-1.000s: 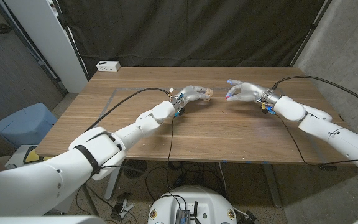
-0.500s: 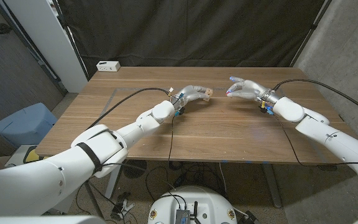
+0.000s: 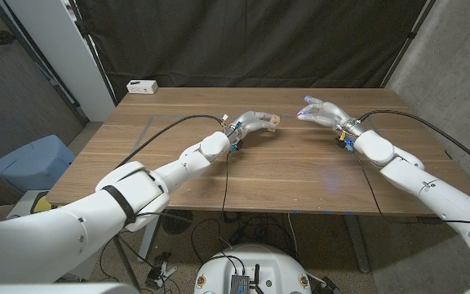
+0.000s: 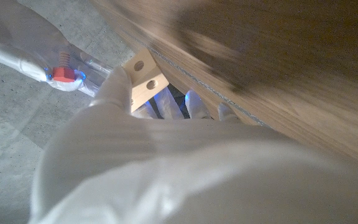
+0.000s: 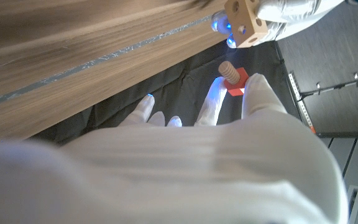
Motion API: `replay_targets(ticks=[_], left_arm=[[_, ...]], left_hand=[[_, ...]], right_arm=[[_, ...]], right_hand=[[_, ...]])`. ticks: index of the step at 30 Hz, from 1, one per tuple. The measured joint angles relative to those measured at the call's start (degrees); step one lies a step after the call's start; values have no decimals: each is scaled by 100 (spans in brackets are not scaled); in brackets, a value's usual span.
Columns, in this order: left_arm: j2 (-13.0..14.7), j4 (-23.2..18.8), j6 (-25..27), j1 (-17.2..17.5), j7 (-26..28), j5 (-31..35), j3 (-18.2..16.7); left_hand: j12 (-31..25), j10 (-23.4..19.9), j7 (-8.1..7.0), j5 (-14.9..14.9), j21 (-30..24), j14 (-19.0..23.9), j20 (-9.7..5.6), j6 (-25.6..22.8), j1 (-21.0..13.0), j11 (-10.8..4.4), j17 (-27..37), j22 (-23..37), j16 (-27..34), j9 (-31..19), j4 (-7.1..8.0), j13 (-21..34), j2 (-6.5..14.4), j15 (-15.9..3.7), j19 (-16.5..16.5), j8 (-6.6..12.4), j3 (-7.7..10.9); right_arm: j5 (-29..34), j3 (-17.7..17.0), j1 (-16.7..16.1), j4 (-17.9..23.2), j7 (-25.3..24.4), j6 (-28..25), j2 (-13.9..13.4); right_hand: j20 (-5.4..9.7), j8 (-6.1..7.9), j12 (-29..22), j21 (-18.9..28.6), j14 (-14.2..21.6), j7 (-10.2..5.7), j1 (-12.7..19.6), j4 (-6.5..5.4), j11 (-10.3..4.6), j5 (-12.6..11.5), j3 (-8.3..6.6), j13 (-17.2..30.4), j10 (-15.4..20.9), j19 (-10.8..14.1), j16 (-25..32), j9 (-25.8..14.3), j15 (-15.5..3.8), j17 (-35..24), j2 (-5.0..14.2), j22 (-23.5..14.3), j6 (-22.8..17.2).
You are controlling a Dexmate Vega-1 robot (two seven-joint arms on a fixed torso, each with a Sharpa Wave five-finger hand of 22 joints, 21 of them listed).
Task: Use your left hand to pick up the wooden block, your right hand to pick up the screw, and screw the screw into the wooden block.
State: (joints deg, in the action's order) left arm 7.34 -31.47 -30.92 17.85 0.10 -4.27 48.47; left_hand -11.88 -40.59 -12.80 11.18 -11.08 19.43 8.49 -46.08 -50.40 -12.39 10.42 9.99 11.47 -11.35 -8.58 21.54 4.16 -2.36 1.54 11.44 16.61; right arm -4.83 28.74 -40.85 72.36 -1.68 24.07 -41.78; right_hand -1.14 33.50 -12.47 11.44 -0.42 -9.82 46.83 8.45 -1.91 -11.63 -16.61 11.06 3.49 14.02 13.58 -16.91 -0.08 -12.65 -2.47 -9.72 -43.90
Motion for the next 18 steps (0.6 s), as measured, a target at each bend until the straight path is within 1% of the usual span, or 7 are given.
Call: replay_targets(ticks=[2,4,10,15,16,18], left_arm=[[-13,20,-15,-6,3,-2,3],[-35,48,-40,-15,10,-8,4],[-75,80,-80,-21,29,-36,5],[-75,80,-109,-21,51,-51,5],[-126,115,-115,-21,58,-54,6],[-126,115,-131,-21,68,-61,6]], left_hand=[[0,0,0,-3,0,0,0,0,0,0,0,0,0,0,0,0,0,0,0,-1,0],[0,0,0,-3,0,0,0,0,0,0,0,0,0,0,-4,0,0,0,0,-1,-4],[0,0,1,-3,0,0,0,1,1,0,0,0,0,1,-6,0,0,0,0,-19,-5],[0,0,2,-4,0,0,0,2,1,0,0,0,0,1,-6,0,1,0,0,-3,-6],[0,0,11,-4,0,0,0,11,1,0,0,0,0,2,-6,0,1,0,0,0,-6],[0,0,11,-4,0,0,0,11,1,0,0,0,0,2,-6,0,1,0,0,2,-6]], right_arm=[[-81,-35,-50,44,-91,-55,50],[-131,-67,-91,83,-154,-88,94],[-285,-157,-224,206,-420,-204,254],[-285,-213,-329,292,-420,-204,408],[-363,-223,-347,306,-748,-294,440],[-363,-240,-379,329,-748,-294,503]], right_hand=[[0,8,0,0,0,2,0,0,31,0,0,0,32,0,0,0,0,0,0,0,-2],[0,21,0,0,0,31,0,0,29,0,0,0,30,0,0,0,0,0,0,0,-31],[0,21,0,0,31,31,0,0,60,0,0,0,60,0,0,0,30,0,0,0,-31],[0,42,0,1,31,62,0,0,79,1,0,0,81,0,0,2,30,0,0,0,-62],[0,42,0,1,31,62,0,0,79,1,0,-1,81,0,0,8,30,0,0,0,-62],[-1,42,0,1,53,62,0,0,79,1,0,-1,81,1,0,17,52,0,0,0,-62]])
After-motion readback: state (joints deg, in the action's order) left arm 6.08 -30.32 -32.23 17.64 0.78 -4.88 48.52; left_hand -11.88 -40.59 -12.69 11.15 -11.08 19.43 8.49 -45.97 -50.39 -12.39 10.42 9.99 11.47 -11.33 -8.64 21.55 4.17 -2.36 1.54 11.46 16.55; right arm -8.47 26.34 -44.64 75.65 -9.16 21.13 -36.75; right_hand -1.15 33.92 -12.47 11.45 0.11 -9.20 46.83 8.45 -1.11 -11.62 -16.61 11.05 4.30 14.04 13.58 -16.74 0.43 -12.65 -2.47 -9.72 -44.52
